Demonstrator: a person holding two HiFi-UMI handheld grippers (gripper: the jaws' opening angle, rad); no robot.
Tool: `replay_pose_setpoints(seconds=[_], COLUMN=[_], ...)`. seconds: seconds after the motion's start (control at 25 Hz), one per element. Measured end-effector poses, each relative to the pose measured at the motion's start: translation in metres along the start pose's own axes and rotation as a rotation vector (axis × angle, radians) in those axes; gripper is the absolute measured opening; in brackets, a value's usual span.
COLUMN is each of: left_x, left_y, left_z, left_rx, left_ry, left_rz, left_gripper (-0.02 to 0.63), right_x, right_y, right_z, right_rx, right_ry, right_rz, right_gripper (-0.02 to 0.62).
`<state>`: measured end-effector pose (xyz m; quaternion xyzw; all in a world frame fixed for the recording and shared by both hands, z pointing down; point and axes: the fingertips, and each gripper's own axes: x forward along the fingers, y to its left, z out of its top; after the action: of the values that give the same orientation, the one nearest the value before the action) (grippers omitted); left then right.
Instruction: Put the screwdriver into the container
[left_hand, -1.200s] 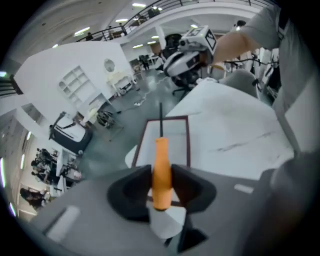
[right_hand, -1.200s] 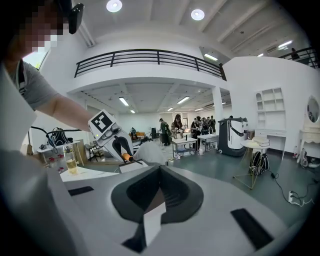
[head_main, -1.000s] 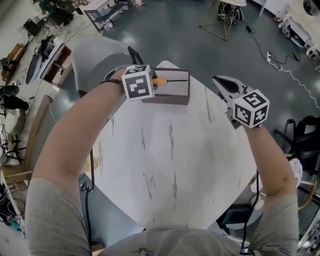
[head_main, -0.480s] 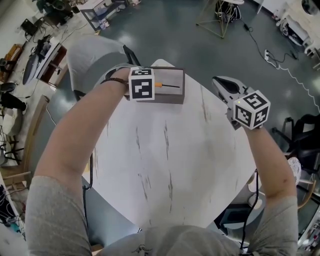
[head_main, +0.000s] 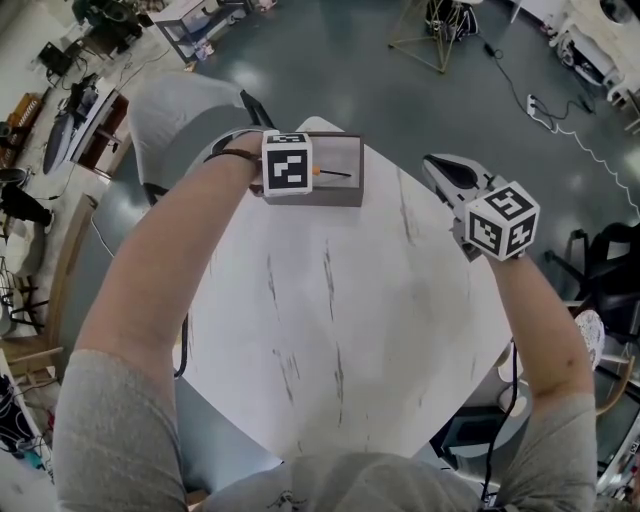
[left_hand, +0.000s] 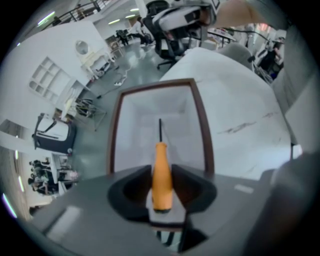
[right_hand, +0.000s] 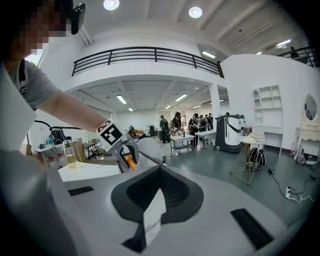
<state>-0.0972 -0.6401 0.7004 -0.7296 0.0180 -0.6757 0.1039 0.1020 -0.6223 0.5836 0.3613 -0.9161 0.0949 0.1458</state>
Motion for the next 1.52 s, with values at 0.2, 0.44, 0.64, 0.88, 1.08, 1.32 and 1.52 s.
replay_pose_setpoints(seconds=[0.2, 0.44, 0.64, 0.88, 1.08, 1.32, 1.52], left_x=[0.012, 0.023, 0.025, 0.023, 0.020, 0.007, -0.017], left_y=[0.003, 0.008, 0.005, 0.011, 0.012, 0.015, 0.020], left_z=[0.001, -0.003, -0.005, 0.002, 0.008, 0.010, 0.010], left_rx=[-0.016, -0.022, -0.039, -0.034, -0.040, -0.056, -0.117], left_ry=[0.013, 0.041, 0.058, 0.023, -0.015, -0.050, -0.096], left_rz=[-0.012, -0.018, -0.046, -0.008, 0.012, 0.059, 0.107], left_gripper=[0.126, 0.126, 0.137, 0.149, 0.149, 0.149, 0.146], right_x=[0.000, -0.003, -0.003, -0.006, -0.007, -0.010, -0.014], right_y=[0.001, -0.004, -0.008, -0.007, -0.004, 0.001, 0.005], right_z=[-0.005, -0.006, -0.011, -0.012, -0.012, -0.006, 0.001], right_rx=[-0.002, 0.004, 0.013, 0.017, 0.014, 0.006, -0.012], right_ry=[0.004, 0.001, 0.005, 0.007, 0.006, 0.007, 0.012], right_rz=[0.003, 0.001, -0.006, -0.010, -0.011, -0.016, -0.035], right_gripper=[0.009, 0.009, 0.009, 0.009, 0.009, 0.009, 0.009])
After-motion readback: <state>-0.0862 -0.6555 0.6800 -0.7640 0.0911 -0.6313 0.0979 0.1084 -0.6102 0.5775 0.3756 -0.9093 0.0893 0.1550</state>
